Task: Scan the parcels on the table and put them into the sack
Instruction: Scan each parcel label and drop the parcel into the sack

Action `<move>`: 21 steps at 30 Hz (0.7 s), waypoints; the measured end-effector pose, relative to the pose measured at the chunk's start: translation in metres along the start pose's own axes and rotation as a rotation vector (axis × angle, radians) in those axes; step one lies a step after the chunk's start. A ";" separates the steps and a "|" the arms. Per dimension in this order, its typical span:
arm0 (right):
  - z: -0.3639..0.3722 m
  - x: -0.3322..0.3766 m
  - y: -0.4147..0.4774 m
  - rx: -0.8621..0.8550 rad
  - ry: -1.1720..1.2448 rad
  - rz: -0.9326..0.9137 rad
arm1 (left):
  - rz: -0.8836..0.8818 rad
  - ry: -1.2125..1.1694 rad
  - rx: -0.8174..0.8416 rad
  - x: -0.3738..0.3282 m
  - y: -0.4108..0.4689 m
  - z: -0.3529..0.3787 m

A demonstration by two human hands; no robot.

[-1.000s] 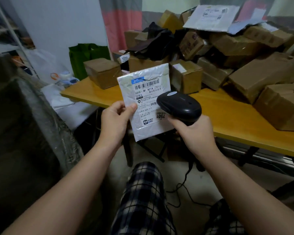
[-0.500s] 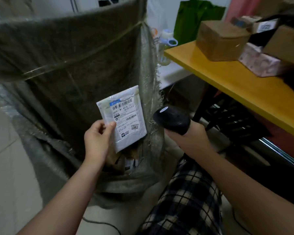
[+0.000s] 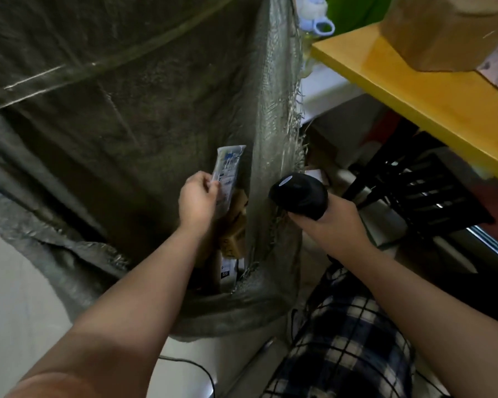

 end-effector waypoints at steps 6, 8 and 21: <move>0.002 -0.012 0.005 0.003 0.015 0.038 | -0.021 0.158 0.145 0.000 0.003 0.030; -0.003 -0.012 0.007 -0.020 0.032 0.041 | 0.030 0.115 0.140 -0.009 -0.003 0.029; -0.132 -0.022 -0.048 -0.353 0.158 0.129 | 0.624 0.089 0.287 -0.178 -0.110 0.032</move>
Point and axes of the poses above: each hand's wrist, its own y-axis towards the middle knuckle, its own z-axis out of the palm, x = y × z, the point moved 5 cm from there along y, towards the middle knuckle, and after that the axes turned 7 degrees about -x, right-handed, at the moved point
